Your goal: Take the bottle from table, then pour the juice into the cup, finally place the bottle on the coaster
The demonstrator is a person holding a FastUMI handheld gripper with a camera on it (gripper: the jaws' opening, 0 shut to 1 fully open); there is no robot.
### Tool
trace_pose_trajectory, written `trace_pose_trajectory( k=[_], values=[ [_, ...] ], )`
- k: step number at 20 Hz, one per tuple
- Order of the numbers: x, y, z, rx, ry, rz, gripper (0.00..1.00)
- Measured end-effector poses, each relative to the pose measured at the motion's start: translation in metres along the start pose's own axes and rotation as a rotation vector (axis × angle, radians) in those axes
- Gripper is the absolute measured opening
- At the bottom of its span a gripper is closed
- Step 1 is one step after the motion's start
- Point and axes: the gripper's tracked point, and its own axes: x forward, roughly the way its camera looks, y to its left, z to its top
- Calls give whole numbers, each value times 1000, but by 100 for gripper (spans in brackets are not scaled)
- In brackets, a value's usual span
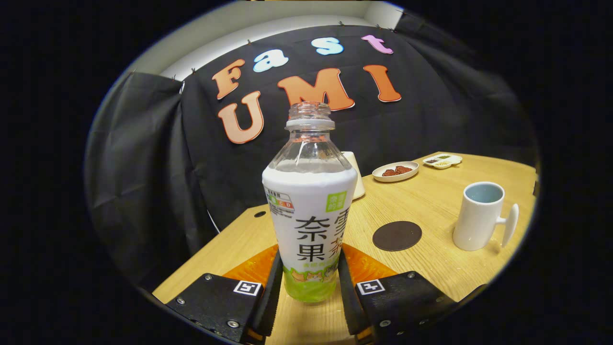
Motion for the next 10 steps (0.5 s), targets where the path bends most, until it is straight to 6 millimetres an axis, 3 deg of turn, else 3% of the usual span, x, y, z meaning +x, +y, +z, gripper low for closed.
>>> trace_pose_trajectory(
  k=[10],
  values=[
    [17,-2,9,429,-15,66,58]
  ],
)
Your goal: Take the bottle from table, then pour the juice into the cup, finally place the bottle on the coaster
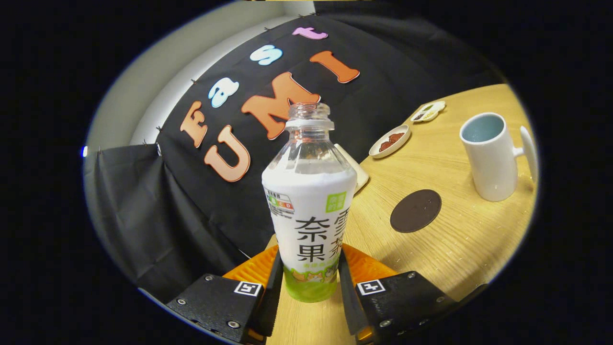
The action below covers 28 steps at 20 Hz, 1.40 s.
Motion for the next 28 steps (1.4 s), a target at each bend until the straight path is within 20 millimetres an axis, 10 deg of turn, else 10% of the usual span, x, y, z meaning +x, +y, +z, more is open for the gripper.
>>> trace_pose_trajectory(
  k=[12,28],
  values=[
    [11,-39,44,416,-103,-51,58],
    [21,-39,75,773,-171,-46,58]
  ],
)
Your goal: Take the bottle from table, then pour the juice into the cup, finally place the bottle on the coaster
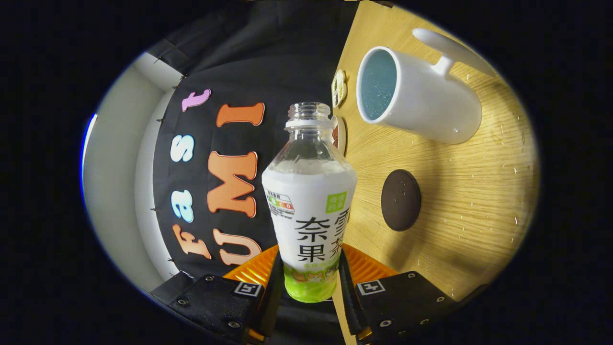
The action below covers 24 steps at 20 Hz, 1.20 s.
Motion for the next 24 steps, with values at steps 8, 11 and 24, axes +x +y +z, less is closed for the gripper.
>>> trace_pose_trajectory(
  k=[8,11,24],
  values=[
    [-2,2,9,109,-10,3,58],
    [-1,5,16,143,-18,8,58],
    [-3,20,28,192,-28,8,58]
  ],
)
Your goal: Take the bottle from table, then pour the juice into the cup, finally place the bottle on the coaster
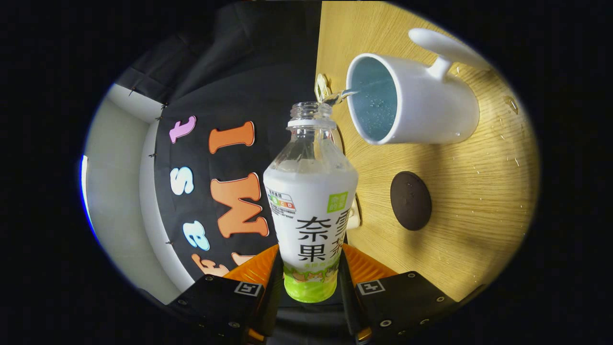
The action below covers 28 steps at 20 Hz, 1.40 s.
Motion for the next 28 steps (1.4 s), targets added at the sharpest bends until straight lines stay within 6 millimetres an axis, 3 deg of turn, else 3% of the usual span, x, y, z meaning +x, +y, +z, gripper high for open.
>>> trace_pose_trajectory(
  k=[28],
  values=[
    [8,16,10,147,-31,14,58]
  ],
)
